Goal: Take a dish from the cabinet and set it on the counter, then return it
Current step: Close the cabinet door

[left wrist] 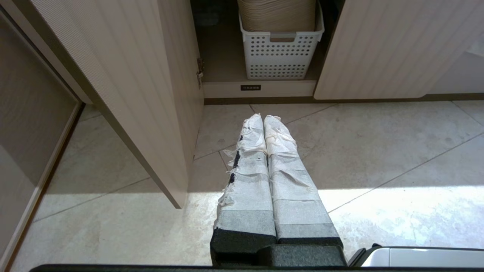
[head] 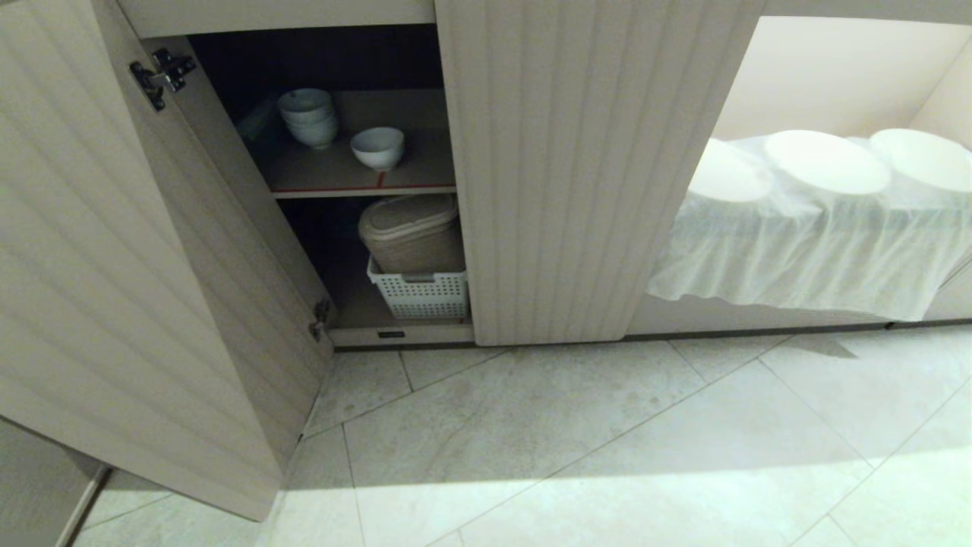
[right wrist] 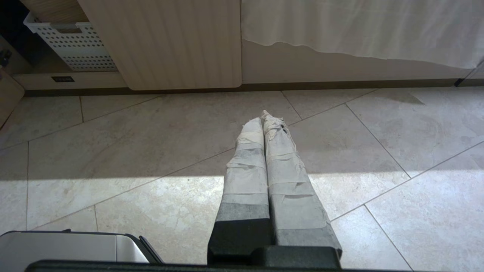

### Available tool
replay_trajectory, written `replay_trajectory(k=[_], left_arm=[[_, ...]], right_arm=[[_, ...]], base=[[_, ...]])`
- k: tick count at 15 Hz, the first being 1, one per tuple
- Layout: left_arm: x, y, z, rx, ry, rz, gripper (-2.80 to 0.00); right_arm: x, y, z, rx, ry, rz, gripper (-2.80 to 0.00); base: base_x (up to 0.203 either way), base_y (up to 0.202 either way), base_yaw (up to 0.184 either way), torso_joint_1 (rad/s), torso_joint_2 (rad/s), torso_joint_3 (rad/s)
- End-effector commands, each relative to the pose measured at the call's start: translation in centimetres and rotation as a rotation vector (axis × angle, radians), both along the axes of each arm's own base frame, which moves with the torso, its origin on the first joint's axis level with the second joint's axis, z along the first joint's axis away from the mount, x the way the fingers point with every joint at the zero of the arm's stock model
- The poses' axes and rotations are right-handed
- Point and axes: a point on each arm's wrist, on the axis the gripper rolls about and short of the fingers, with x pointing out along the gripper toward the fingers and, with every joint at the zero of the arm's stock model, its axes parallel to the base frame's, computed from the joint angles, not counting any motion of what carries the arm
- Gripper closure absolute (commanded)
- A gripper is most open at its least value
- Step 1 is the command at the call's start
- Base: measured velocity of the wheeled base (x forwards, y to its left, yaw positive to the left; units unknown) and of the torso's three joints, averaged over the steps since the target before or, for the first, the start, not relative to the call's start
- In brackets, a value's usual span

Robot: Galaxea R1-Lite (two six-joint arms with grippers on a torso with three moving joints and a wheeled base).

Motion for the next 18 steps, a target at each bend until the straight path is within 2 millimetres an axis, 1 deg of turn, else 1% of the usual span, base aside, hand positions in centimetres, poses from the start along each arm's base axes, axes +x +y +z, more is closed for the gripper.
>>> replay_trajectory(k=[1, 18], left_arm=[[0.00, 0.00, 0.01, -0.001, -0.001, 0.002, 0.00], [0.00, 0.00, 0.01, 0.001, -0.001, 0.002, 0.00]], right_arm=[[0.00, 0.00, 0.00, 0.000, 0.000, 0.000, 0.00], [0.00, 0.00, 0.00, 0.000, 0.000, 0.000, 0.00]], base=[[0.000, 0.000, 0.000, 0.000, 0.00, 0.000], [0.000, 0.004, -0.001, 0.000, 0.00, 0.000]])
